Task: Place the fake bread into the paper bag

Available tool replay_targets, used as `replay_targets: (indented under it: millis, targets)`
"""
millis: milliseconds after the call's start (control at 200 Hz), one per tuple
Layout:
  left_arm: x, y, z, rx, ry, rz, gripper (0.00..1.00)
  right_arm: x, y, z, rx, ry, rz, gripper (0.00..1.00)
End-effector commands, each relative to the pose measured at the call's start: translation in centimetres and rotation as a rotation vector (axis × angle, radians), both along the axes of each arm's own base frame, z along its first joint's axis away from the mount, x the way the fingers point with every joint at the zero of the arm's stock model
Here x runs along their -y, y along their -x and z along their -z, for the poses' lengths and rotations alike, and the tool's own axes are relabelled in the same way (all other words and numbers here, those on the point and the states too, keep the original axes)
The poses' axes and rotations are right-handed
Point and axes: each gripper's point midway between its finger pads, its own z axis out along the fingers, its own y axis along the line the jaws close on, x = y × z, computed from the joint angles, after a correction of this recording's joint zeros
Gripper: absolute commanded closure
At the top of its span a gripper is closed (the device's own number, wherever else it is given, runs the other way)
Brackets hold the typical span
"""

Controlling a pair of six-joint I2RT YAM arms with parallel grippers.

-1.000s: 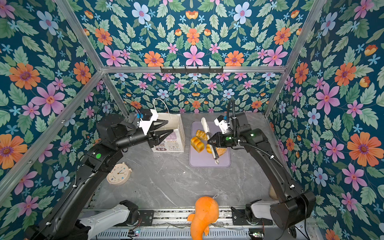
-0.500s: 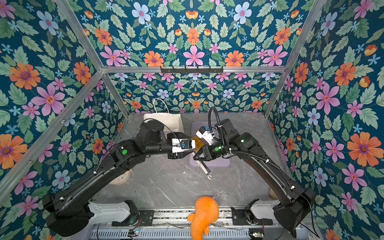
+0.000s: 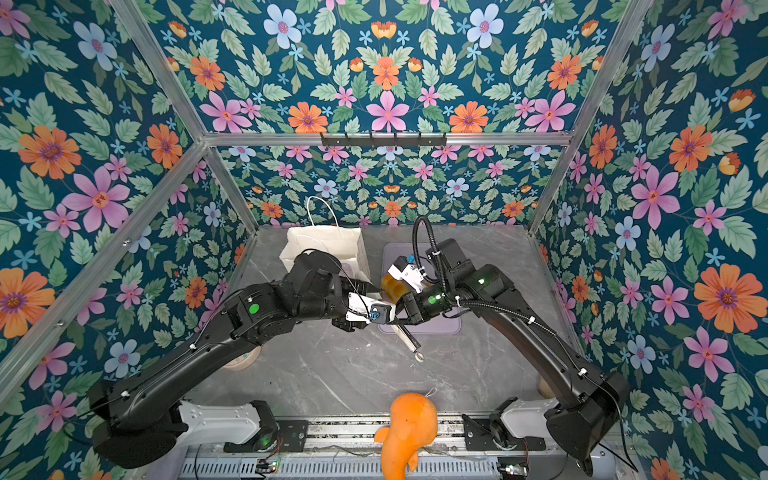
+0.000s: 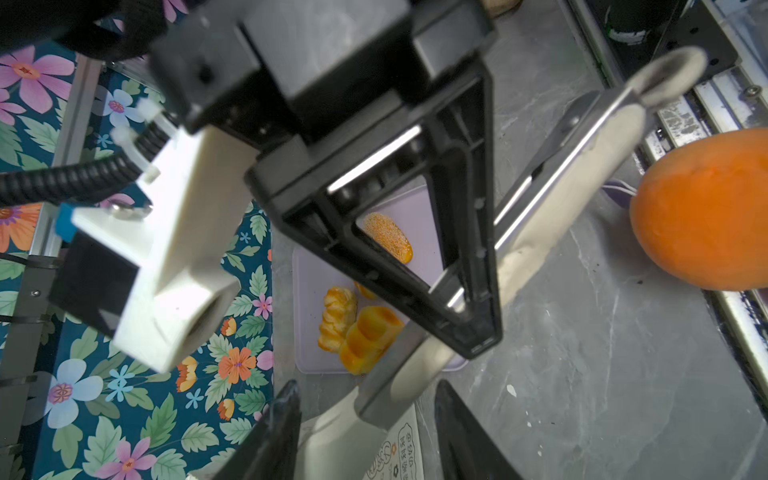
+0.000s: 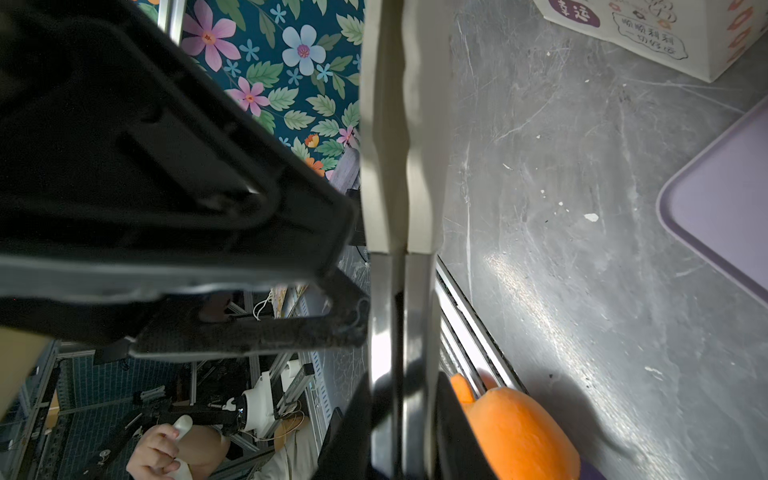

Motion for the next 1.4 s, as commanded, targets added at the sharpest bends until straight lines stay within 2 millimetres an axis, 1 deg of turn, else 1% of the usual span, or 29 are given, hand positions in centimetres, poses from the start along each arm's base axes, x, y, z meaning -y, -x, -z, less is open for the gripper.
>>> replay_targets:
  millis: [0, 80, 190, 300, 410, 470, 620, 700, 765, 850, 1045, 1145, 1230, 1390]
  targets:
    - [-0.4, 0.3, 0.9, 0.009, -0.046, 0.018, 0.47, -0.3, 0.7, -0.3, 0.0, -0.028, -0.041, 0.79]
    - [-0.3, 0.3, 1.2, 0.015, -0.064, 0.025, 0.47, -0.4, 0.8, -0.3, -0.003, -0.032, -0.048, 0.79]
    - [0.0, 0.4, 1.7, 0.023, -0.09, 0.039, 0.5, -0.5, 1.0, -0.4, -0.007, -0.039, -0.055, 0.79]
    - [0.5, 0.8, 2.2, 0.026, -0.105, 0.055, 0.55, -0.7, 1.0, -0.3, -0.018, -0.039, -0.057, 0.79]
    - [0.7, 0.5, 2.8, 0.056, -0.144, 0.038, 0.61, -0.7, 0.9, -0.1, -0.027, -0.035, -0.057, 0.79]
    - [0.8, 0.4, 3.1, 0.065, -0.156, 0.038, 0.62, -0.8, 0.9, -0.1, -0.026, -0.036, -0.055, 0.79]
    - [0.9, 0.5, 3.2, 0.081, -0.162, 0.037, 0.62, -0.8, 0.8, -0.2, -0.025, -0.04, -0.054, 0.79]
    - [1.0, 0.4, 3.4, 0.104, -0.168, 0.031, 0.57, -0.9, 0.7, -0.3, -0.026, -0.041, -0.053, 0.79]
    - [1.0, 0.5, 3.7, 0.118, -0.178, 0.038, 0.57, -0.9, 0.7, -0.3, -0.027, -0.042, -0.052, 0.79]
    - [1.1, 0.6, 3.5, 0.126, -0.172, 0.039, 0.57, -0.9, 0.7, -0.5, -0.024, -0.044, -0.05, 0.79]
    - [1.3, 0.8, 3.4, 0.127, -0.168, 0.042, 0.69, -0.7, 0.8, -0.5, -0.017, -0.042, -0.047, 0.79]
    - [1.2, 0.7, 3.4, 0.129, -0.172, 0.038, 0.77, -0.7, 0.8, -0.7, -0.002, -0.05, -0.045, 0.76]
    - [1.2, 0.8, 3.5, 0.122, -0.168, 0.033, 0.77, -0.5, 0.6, -0.7, 0.031, -0.045, -0.033, 0.7]
    - [1.0, 0.8, 3.0, 0.125, -0.133, 0.014, 0.78, -0.3, 0.2, -0.5, 0.059, -0.03, -0.019, 0.65]
